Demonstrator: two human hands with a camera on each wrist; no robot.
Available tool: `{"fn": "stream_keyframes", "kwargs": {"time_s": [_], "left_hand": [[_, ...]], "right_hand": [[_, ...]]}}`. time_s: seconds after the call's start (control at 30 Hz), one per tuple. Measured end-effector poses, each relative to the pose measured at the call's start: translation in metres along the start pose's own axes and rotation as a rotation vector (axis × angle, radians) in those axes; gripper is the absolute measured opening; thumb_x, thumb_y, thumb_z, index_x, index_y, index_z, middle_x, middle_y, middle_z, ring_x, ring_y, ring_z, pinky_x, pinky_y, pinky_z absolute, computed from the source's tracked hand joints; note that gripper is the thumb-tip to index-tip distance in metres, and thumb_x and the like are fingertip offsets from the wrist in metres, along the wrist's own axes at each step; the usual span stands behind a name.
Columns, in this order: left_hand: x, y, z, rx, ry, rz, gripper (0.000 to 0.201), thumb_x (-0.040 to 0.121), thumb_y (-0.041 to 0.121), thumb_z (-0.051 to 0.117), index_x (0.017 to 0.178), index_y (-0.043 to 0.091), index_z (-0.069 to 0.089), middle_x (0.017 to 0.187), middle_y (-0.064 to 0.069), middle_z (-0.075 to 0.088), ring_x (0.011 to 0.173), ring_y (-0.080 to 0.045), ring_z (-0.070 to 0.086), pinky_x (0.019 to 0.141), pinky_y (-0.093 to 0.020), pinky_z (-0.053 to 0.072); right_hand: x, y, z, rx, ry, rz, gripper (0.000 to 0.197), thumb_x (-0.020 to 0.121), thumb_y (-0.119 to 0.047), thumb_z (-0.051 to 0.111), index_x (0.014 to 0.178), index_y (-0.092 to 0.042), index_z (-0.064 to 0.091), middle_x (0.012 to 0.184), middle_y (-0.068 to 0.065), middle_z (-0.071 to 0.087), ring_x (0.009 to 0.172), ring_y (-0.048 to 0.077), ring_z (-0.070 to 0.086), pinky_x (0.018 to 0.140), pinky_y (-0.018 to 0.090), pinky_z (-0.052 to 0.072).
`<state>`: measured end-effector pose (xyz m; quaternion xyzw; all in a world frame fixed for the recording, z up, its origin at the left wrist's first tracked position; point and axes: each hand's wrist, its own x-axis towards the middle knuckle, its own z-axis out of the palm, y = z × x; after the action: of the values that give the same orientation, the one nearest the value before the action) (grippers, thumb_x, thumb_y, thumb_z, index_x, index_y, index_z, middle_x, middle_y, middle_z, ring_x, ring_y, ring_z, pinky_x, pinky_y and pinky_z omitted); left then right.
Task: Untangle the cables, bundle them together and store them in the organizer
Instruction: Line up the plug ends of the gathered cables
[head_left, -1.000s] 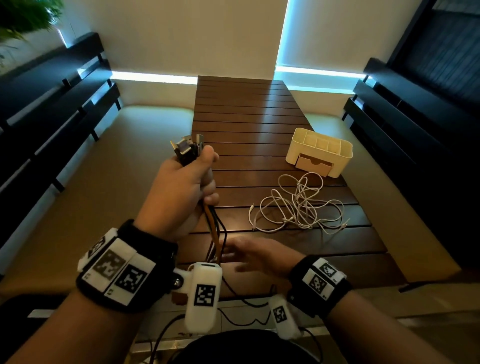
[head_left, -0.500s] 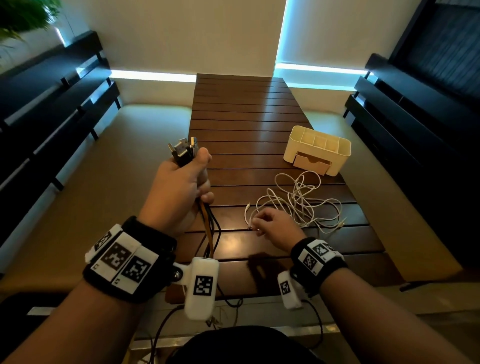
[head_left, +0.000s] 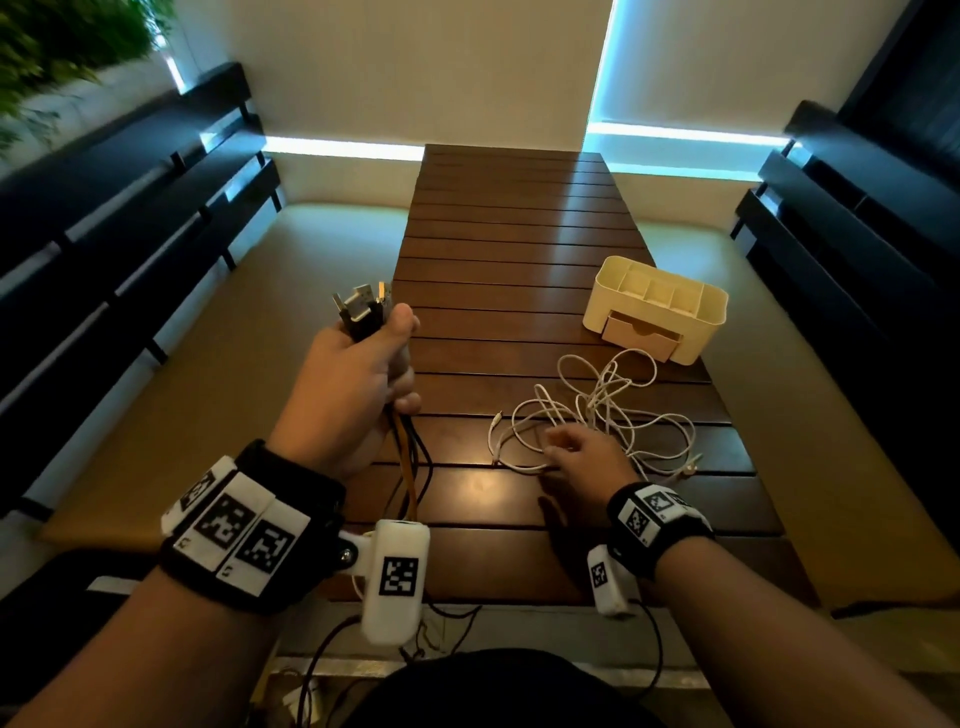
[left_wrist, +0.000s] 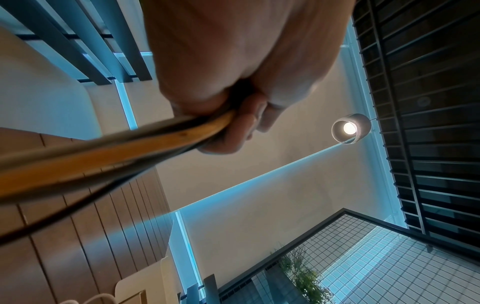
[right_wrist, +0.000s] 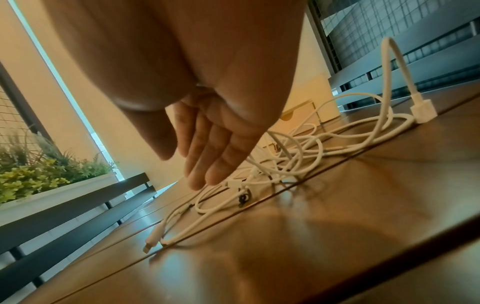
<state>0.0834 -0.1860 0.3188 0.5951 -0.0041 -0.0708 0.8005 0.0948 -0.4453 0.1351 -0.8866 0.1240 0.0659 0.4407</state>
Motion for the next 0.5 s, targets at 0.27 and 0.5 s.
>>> {"fn": "stream_keyframes", "kwargs": {"time_s": [0.27, 0.5], "left_hand": [[-0.006, 0.001, 0.006, 0.002, 0.036, 0.013, 0.015, 0.102, 0.025, 0.049, 0.093, 0.014, 0.052, 0.055, 0.005, 0.030, 0.046, -0.009, 0.027, 0.044, -0.021, 0.033], [-0.010, -0.004, 0.016, 0.003, 0.059, 0.034, 0.016, 0.102, 0.025, 0.049, 0.092, 0.014, 0.053, 0.055, 0.005, 0.029, 0.045, -0.008, 0.026, 0.043, -0.021, 0.032]], "right_hand": [[0.007, 0.012, -0.030, 0.022, 0.607, -0.134, 0.035, 0.084, -0.031, 0.075, 0.110, -0.017, 0.057, 0.111, 0.001, 0.050, 0.105, 0.024, 0.054, 0.088, 0.038, 0.051], [0.015, 0.026, -0.024, -0.103, 0.117, 0.064, 0.067, 0.082, -0.038, 0.077, 0.140, -0.028, 0.046, 0.144, 0.005, 0.043, 0.126, 0.023, 0.050, 0.101, 0.039, 0.048]]}}
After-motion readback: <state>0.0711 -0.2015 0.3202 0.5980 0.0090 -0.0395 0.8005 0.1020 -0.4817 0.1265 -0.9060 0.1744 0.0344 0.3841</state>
